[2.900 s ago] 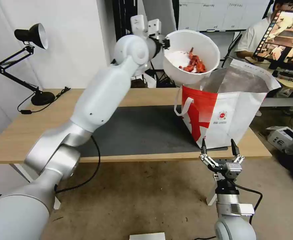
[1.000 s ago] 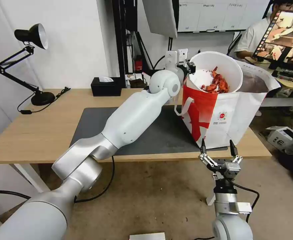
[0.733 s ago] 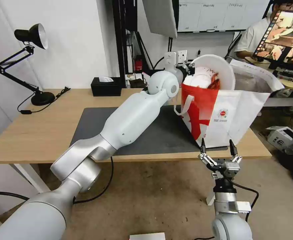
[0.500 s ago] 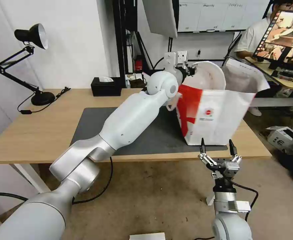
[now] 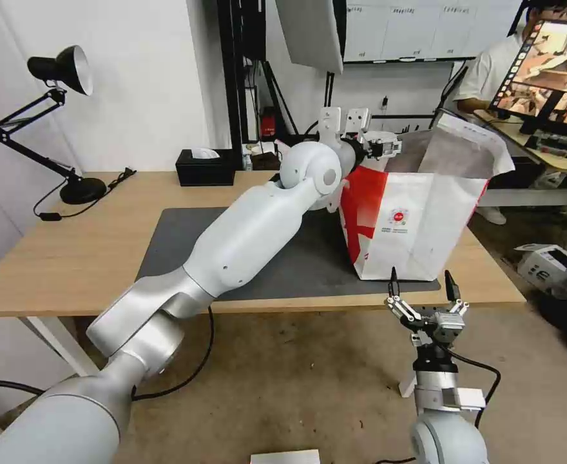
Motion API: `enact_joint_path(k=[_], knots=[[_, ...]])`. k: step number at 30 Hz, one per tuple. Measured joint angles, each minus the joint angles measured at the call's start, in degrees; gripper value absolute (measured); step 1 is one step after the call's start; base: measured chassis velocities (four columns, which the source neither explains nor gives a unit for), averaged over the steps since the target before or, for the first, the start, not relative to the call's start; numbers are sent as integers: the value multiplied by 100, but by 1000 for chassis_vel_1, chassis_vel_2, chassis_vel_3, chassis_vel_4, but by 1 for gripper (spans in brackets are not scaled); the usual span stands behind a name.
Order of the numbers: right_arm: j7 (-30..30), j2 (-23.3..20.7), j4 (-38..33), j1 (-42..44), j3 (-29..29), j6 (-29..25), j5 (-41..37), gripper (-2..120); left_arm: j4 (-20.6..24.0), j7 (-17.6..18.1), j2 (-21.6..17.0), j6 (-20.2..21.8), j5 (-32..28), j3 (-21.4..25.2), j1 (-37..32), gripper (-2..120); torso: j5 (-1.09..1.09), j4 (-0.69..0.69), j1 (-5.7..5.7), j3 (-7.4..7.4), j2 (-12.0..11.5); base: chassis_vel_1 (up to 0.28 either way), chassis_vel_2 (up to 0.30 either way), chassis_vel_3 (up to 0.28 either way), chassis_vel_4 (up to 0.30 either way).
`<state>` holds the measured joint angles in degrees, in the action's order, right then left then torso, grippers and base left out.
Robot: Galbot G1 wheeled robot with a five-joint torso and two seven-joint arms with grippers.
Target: Pick up the trash from the table and place it into the takeout bag.
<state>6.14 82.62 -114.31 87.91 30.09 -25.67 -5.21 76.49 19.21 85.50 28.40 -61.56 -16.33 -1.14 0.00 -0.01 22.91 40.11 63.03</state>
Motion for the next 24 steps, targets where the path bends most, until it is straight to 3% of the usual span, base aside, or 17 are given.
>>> enact_joint_path(k=[2, 5, 6, 8, 11, 13, 14, 17, 18, 21, 24], knots=[[0, -6, -8, 2, 4, 0, 0, 100, 84, 1, -71, -13, 21, 50, -26, 100, 0, 0, 0, 0, 0, 0, 0, 0, 0], [0, -53, -44, 6, 20, -1, -7, 100, 414, -189, -566, -361, 300, 237, -172, 100, 0, 0, 0, 0, 0, 0, 0, 0, 0], [0, -53, -44, 6, 20, -1, -7, 100, 414, -189, -566, -361, 300, 237, -172, 100, 0, 0, 0, 0, 0, 0, 0, 0, 0], [-2, -122, -56, 2, 42, 0, -26, 100, 618, -661, -1013, -1011, 651, 374, -372, 100, -1, 0, 0, -1, 0, 0, 0, 0, 0], [-7, -172, -59, -10, 66, -1, -46, 100, 762, -1052, -1328, -1508, 923, 476, -550, 100, -1, 1, 0, 0, 0, 0, 0, 0, 0], [-60, -270, -59, -52, 101, -1, -107, 100, 1138, -1485, -1883, -2049, 1217, 773, -935, 100, -3, 3, 0, 0, 0, 0, 0, 0, 0], [-60, -270, -59, -52, 101, -1, -107, 100, 1138, -1485, -1883, -2049, 1217, 773, -935, 100, -3, 3, 0, 0, 0, 0, 0, 0, 0], [-90, -370, -39, -94, 137, 0, -157, 100, 1765, -1624, -2495, -2348, 1401, 1456, -1625, 100, -2, 0, 0, 0, 0, 0, 0, 0, 0], [-90, -370, -39, -94, 137, 0, -157, 100, 1765, -1624, -2495, -2348, 1401, 1456, -1625, 100, -2, 0, 0, 0, 0, 0, 0, 0, 0], [-97, -454, -7, -95, 168, -1, -169, 100, 2396, -1658, -3082, -2605, 1653, 2199, -2597, 100, -5, 4, 0, 0, 1, 0, 0, 0, 0], [-101, -504, 12, -92, 175, -1, -172, 100, 2679, -1658, -3327, -2859, 1783, 2583, -3200, 100, -1, 3, -1, -1, 1, 0, 0, 0, 0]])
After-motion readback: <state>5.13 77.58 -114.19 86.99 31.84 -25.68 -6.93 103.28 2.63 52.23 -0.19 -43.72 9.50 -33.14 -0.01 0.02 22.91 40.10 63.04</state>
